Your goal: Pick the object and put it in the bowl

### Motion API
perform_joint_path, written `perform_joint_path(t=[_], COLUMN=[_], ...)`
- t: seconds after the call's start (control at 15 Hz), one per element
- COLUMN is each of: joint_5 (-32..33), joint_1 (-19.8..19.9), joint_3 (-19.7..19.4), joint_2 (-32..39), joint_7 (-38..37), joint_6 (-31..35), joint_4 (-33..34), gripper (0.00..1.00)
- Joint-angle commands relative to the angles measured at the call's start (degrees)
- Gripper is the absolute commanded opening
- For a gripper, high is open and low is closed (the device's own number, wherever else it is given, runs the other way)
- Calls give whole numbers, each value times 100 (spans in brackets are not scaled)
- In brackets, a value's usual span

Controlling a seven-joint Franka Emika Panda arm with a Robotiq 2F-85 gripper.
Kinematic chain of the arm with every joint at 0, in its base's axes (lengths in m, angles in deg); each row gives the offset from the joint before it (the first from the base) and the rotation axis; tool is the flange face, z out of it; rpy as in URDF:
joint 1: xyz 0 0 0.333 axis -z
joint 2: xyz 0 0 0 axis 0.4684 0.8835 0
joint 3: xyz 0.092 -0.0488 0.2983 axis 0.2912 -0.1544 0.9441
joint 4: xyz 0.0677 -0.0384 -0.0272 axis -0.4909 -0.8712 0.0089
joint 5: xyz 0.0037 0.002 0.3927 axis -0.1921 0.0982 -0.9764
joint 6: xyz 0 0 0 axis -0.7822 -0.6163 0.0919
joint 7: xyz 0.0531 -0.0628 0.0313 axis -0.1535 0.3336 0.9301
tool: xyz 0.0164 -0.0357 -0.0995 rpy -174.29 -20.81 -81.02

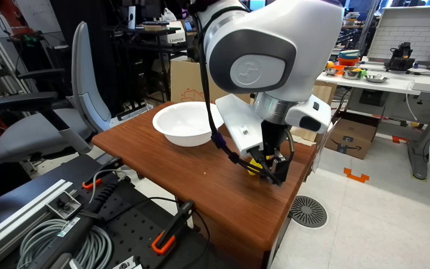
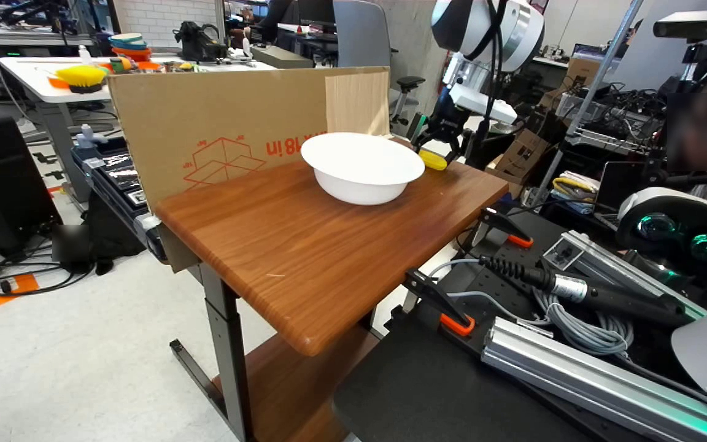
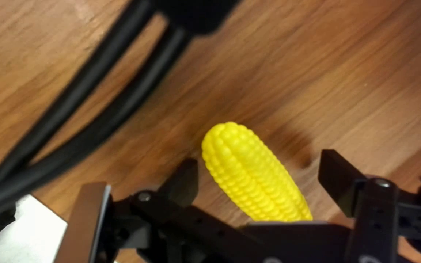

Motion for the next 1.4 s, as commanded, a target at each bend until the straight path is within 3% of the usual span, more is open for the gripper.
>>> perform_joint_path(t=[0.0,0.27,0.47,1.0,1.33], joint_5=[340,386,454,1024,889], joint_1=[18,22,-198,-1297,-1743], joint_3=[42,125,211,739,877], joint_2=[194,37,-677,-2443,-2203], joint_7=[-276,-302,-290,-265,-621], joint_6=[-194,-230,5,149,-9], joint_4=[308,319,-179,-1183,-1102], gripper=[58,28,7,7,7])
